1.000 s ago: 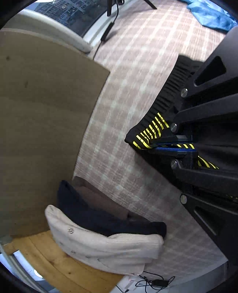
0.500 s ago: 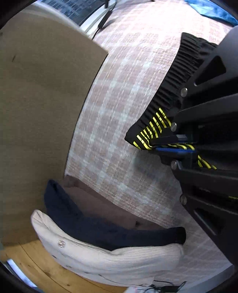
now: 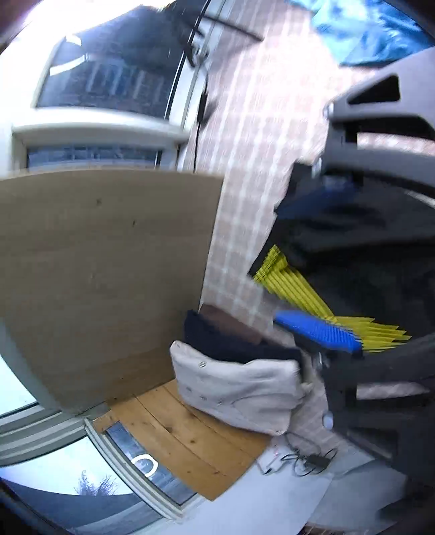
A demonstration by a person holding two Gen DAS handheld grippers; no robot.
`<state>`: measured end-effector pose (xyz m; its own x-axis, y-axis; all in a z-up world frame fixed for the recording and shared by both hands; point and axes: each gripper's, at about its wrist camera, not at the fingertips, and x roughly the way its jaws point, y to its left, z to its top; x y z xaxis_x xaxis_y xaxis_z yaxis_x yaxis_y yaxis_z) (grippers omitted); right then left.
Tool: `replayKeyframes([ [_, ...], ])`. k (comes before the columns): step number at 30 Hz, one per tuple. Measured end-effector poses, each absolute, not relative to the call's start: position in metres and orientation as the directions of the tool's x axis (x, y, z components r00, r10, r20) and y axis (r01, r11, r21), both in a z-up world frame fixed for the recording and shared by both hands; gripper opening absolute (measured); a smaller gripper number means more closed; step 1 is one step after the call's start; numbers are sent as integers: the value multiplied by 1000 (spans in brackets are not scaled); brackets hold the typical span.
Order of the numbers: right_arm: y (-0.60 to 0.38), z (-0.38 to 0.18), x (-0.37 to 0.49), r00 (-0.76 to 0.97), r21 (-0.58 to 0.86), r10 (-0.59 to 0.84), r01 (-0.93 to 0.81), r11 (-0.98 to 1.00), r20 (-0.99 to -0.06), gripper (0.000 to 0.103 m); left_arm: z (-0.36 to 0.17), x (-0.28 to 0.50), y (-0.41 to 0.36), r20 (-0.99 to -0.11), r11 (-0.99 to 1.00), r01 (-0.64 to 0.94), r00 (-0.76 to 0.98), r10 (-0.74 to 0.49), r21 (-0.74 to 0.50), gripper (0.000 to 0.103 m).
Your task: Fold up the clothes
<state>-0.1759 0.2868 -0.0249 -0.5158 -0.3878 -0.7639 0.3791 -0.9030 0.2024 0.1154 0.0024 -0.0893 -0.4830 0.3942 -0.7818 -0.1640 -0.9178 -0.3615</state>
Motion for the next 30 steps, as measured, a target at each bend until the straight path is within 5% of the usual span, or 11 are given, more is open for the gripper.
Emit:
replayKeyframes([
  [1,292,-38,-171,-500,179,-358,371,-911,-788,6,-88,101,9,-778,-915,-198,-482,403,-351,0],
  [8,338,-109,-174,-421,140,-241,257,-956,-874,7,-127,-11,85,-841,-892,-378,-374,391,-246,2],
  [14,341,-141,-215,-351,162,-243,242,-956,-904,32,-165,-50,103,-887,-898,-367,-292,359,-243,2],
  [19,321,-166,-223,-285,115,-210,316,-942,-935,33,-174,-52,102,-890,-899,-361,-281,360,-250,2],
  [23,332,-163,-229,-392,-163,26,319,-934,-920,27,-177,-53,92,-876,-896,-328,-277,394,-299,2],
  [30,330,-134,-205,-335,140,-313,452,-881,-889,24,-179,-51,93,-882,-902,-331,-285,375,-277,2],
])
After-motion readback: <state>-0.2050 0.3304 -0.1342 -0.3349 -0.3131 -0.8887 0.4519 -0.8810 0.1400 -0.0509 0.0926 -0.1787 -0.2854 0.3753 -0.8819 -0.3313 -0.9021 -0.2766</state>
